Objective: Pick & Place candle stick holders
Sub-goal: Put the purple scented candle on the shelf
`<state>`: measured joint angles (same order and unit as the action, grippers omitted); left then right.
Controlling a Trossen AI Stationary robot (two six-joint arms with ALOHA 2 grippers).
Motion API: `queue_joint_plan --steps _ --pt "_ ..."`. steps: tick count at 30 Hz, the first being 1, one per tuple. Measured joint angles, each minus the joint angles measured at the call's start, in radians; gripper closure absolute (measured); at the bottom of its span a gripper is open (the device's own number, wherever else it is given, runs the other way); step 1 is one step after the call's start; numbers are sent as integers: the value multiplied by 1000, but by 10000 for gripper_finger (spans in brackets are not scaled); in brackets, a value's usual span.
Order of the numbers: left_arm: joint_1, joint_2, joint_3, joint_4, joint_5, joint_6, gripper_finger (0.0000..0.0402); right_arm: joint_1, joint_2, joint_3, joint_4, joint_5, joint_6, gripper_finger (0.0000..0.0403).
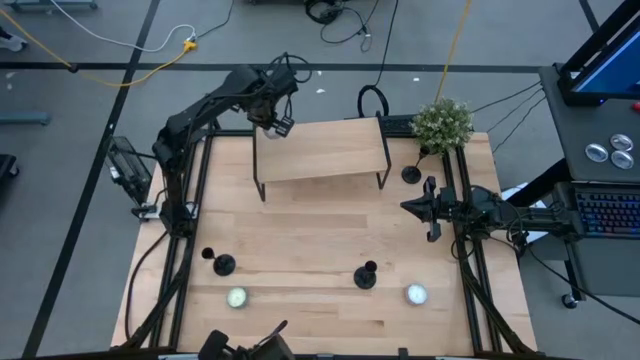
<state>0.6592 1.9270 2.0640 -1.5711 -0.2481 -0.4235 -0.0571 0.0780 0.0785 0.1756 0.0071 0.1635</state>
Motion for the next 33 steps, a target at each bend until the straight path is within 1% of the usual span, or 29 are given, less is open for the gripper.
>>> queue_joint_plan --steps 10,19,33 --pt "-4 0 -2 1 -18 12 401 0 0 0 0 0 0 403" --pt "-16 -1 -103 -2 -12 24 401 0 0 0 0 -3 0 403" --pt "-14 -1 -103 0 -42 38 401 0 0 0 0 -3 0 403"
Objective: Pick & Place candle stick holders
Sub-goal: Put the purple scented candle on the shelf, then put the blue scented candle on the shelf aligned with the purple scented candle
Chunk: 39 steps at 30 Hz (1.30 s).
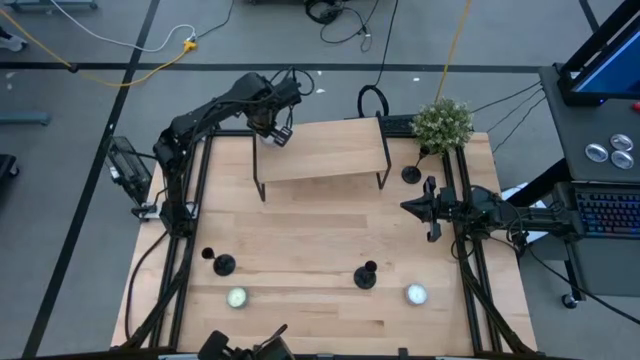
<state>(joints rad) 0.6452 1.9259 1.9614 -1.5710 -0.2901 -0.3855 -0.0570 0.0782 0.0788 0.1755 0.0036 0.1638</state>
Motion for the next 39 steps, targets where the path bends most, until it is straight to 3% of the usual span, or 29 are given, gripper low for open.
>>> queue_joint_plan --steps 20,33,39 --pt "18 0 1 0 -1 16 321 0 0 0 0 0 0 403" --pt "-46 -30 12 8 22 20 325 0 0 0 0 -1 0 403" --pt "-94 -31 12 56 -36 -11 325 0 0 0 0 -1 0 403"
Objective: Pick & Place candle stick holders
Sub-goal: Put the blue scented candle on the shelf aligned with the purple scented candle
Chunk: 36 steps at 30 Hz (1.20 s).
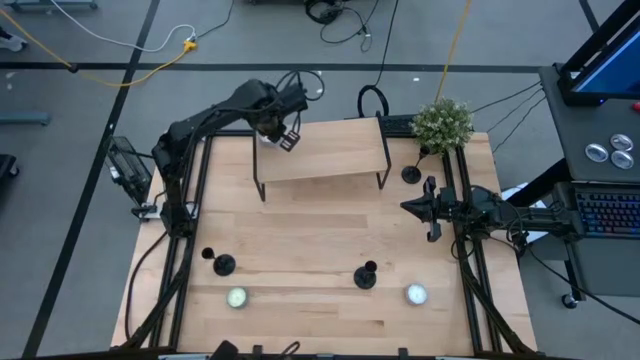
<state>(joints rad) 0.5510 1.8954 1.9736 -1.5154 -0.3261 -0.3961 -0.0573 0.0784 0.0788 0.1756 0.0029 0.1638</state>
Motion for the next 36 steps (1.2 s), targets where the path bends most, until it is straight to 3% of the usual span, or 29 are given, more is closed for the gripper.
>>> queue_joint_plan --steps 11,15,21,27,31,36 --pt "-25 0 0 -30 -39 -92 325 0 0 0 0 0 0 403" --pt "-61 -10 -2 -58 -5 -149 325 0 0 0 0 0 0 403" --pt "-212 -94 -3 -58 96 -213 325 0 0 0 0 0 0 403" --pt "-392 -206 -2 -56 303 -283 325 0 0 0 0 0 0 403" --pt "-519 -264 -1 -55 348 -344 325 0 0 0 0 0 0 403" --pt "-676 -295 -1 -55 360 -547 325 0 0 0 -1 0 0 403"
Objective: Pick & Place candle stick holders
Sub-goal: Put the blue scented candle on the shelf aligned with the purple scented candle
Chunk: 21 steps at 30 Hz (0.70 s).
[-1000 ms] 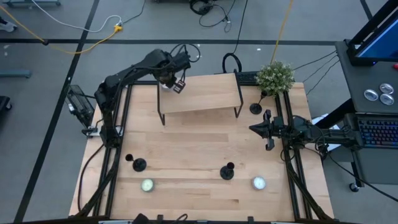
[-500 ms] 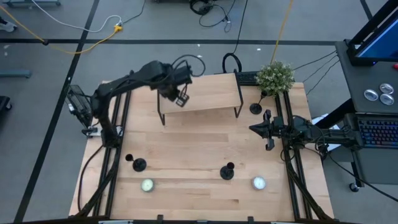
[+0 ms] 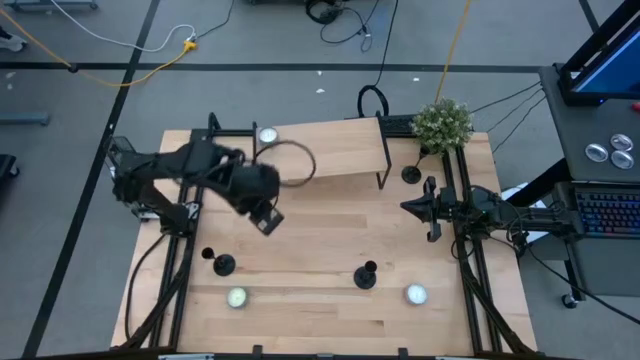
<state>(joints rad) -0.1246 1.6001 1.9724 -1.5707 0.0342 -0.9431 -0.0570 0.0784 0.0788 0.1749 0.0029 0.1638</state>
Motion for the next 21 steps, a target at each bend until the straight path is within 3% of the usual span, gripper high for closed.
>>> queue_joint_plan --steps 5,11,16,21 --pt "-154 13 0 1 -39 -98 325 0 0 0 0 0 0 403" --pt "-314 56 -36 1 -152 -64 325 0 0 0 0 0 0 403" --pt "-426 63 -176 10 -154 7 325 0 0 0 0 0 0 403" --pt "-510 64 -347 15 -89 71 325 0 0 0 0 0 0 403"
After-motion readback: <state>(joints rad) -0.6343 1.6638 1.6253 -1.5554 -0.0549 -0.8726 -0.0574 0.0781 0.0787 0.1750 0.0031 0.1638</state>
